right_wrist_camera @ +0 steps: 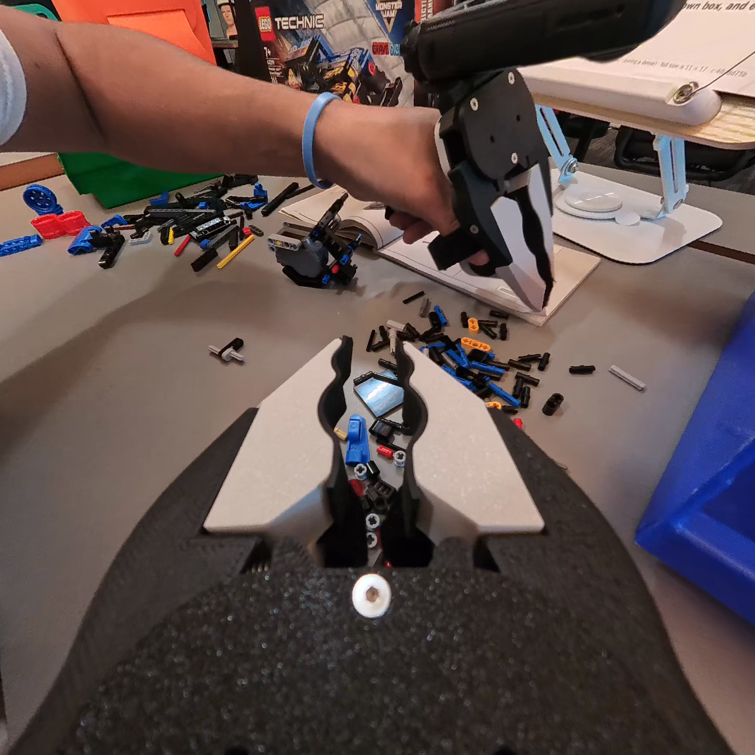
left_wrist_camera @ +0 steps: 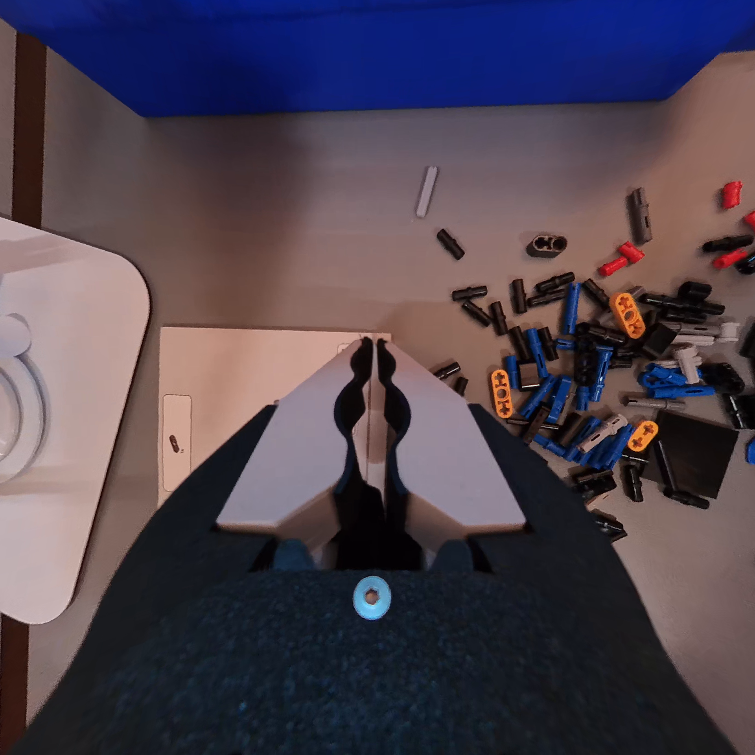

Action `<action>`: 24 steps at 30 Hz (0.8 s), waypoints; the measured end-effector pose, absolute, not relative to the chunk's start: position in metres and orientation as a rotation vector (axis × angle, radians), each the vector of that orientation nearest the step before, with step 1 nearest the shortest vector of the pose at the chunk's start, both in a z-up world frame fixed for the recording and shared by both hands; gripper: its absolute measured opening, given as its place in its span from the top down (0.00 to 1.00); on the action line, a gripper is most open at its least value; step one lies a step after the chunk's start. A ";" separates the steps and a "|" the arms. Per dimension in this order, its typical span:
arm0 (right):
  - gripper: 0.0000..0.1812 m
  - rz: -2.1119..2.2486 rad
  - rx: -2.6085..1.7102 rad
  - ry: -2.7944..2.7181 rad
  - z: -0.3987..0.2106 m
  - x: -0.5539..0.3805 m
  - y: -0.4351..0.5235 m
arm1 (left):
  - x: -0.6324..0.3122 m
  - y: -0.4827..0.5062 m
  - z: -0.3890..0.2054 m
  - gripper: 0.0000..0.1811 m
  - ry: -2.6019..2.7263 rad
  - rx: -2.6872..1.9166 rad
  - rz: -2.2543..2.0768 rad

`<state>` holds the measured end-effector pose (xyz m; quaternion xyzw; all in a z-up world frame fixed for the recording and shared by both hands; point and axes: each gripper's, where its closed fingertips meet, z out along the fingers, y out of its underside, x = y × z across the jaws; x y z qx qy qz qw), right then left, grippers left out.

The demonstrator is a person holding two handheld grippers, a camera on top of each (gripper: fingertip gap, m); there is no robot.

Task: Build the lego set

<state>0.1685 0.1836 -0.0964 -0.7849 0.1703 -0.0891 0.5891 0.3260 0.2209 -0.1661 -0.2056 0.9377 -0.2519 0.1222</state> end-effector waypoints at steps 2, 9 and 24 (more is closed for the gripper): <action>0.88 -0.208 -1.827 0.394 -0.096 0.168 0.184 | 0.327 0.222 -0.166 1.00 2.727 -0.597 -0.731; 0.89 -0.215 -1.836 0.391 -0.098 0.168 0.184 | 0.326 0.226 -0.163 1.00 2.757 -0.649 -0.764; 0.89 -0.227 -1.854 0.385 -0.101 0.169 0.185 | 0.322 0.218 -0.164 0.92 2.767 -0.677 -0.891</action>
